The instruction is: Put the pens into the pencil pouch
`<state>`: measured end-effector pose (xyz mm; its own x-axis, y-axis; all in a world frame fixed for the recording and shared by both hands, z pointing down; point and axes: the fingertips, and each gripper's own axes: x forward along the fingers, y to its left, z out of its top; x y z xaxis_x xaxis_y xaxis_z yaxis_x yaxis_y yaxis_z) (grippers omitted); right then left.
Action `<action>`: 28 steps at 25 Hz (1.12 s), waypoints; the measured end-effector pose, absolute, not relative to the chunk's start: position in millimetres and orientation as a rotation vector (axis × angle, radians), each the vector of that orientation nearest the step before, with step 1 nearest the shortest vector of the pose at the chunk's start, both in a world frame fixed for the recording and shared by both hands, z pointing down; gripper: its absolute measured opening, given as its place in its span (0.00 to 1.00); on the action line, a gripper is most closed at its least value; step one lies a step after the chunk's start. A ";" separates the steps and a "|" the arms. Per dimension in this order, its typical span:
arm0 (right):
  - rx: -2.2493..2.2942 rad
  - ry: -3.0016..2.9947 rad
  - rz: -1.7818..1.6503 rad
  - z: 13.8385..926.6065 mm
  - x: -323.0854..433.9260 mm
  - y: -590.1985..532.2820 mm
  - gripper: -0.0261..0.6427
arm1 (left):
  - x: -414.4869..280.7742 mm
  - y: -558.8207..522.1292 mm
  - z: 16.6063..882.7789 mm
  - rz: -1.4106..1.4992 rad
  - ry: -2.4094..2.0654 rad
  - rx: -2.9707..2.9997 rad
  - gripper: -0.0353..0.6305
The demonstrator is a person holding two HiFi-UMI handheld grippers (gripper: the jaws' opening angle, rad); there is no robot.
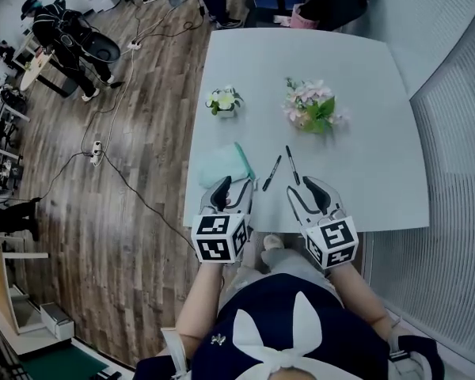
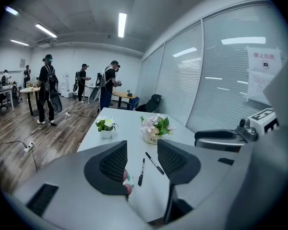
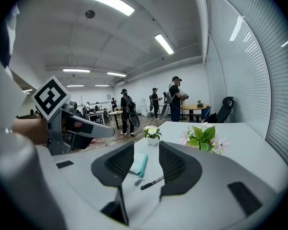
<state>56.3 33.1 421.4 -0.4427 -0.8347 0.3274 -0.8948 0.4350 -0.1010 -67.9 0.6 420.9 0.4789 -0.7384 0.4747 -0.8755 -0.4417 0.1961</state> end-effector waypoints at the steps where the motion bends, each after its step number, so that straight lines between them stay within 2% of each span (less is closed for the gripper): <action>1: 1.498 -2.467 0.378 421.7 58.5 27.8 0.28 | -66.7 -4.0 423.8 0.454 -1.353 2.304 0.34; 15: 1.412 -2.483 0.391 445.2 75.2 -17.0 0.28 | -59.8 -35.0 446.3 0.440 -1.339 2.172 0.34; 28: 1.374 -2.414 0.472 474.3 75.2 -57.7 0.28 | -59.9 -82.3 516.8 0.626 -1.238 2.049 0.34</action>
<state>75.2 -57.7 474.3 -0.4849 -0.7604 0.4320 -0.8672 0.4822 -0.1246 -59.9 -82.3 516.8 0.4388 -0.5831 0.6837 -0.8962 -0.3389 0.2862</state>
